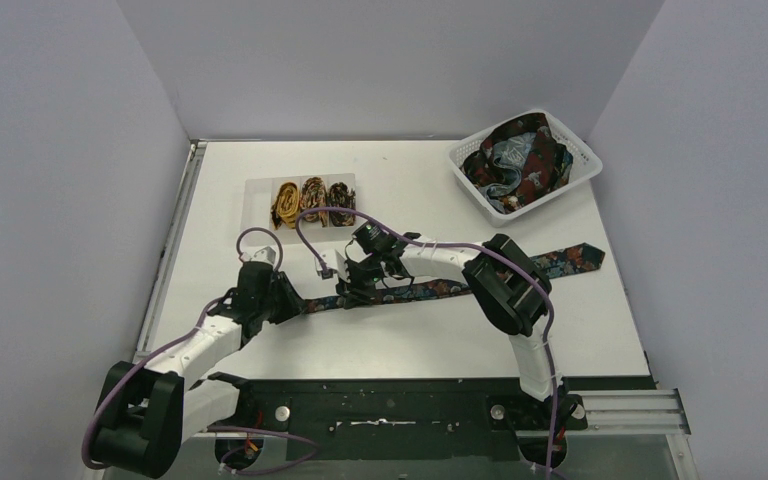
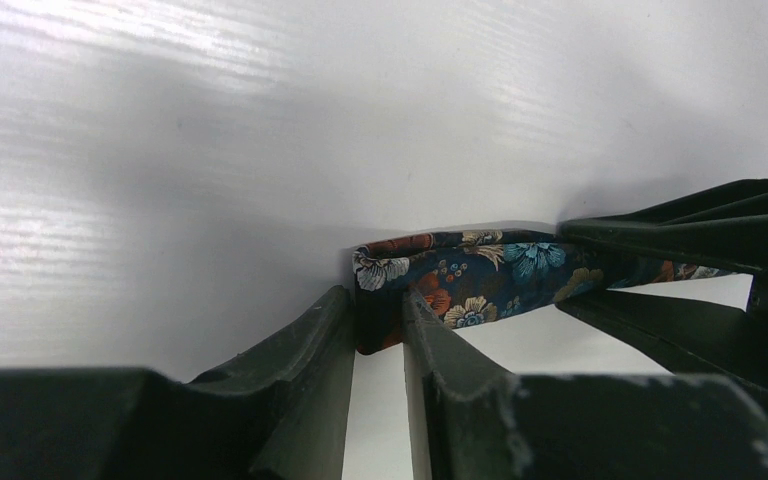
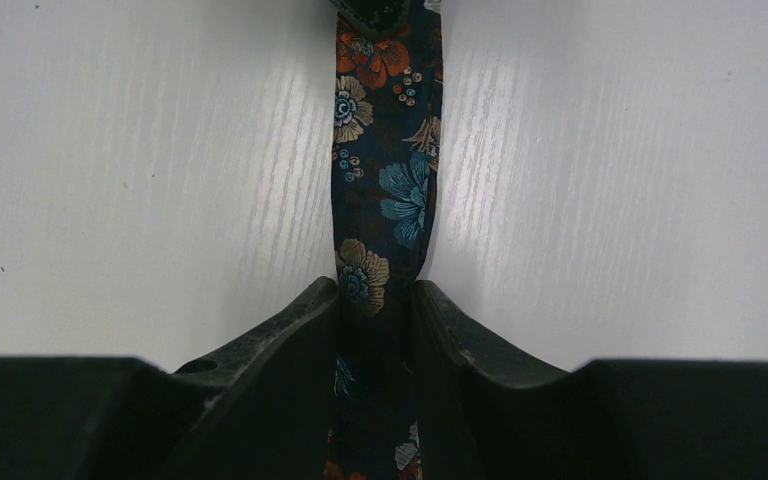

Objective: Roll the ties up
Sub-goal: Roll the tie at the center of the board.

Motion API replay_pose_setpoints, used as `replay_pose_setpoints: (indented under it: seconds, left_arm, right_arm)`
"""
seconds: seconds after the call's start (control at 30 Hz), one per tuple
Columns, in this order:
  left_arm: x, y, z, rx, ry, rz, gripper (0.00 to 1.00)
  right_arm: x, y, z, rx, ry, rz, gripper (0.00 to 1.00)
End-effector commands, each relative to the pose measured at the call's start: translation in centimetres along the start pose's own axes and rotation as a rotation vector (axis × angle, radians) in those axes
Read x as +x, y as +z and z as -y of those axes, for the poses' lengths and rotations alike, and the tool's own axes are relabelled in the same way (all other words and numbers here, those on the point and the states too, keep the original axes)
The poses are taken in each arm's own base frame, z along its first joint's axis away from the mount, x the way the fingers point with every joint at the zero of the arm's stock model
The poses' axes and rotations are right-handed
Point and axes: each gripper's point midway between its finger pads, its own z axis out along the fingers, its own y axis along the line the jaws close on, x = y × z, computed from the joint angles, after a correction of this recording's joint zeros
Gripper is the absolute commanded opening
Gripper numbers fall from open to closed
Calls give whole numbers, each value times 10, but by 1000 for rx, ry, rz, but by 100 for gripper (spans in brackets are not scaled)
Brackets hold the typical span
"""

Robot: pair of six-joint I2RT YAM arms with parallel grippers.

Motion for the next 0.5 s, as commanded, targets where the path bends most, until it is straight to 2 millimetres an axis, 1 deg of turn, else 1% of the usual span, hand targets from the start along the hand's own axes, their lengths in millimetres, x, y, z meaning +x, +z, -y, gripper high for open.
replay_pose_setpoints:
  seconds: [0.0,0.1,0.2,0.27,0.33,0.37,0.43,0.47]
  left_arm:
    - [6,7,-14,-56,70,-36,19]
    - [10,10,-15,-52,73,-45,12]
    - [9,9,-16,-60,68,-41,0]
    - [4,6,-13,-62,66,-26,0]
    - [-6,1,-8,-62,59,0,0]
    - [-11,-3,-7,-74,55,14,0]
    - [-23,-12,-4,-98,50,48,0]
    - [-28,-16,-4,-113,50,65,0]
  right_arm:
    - [31,7,-15,-51,88,-90,31]
    - [31,8,-17,-52,90,-93,32]
    - [30,6,-13,-31,97,-98,36]
    - [25,3,-10,-10,101,-94,43]
    - [15,-3,1,60,112,-77,56]
    - [6,-7,5,92,114,-52,61]
    - [-14,-20,21,186,126,12,70]
    - [-25,-27,24,214,127,49,73]
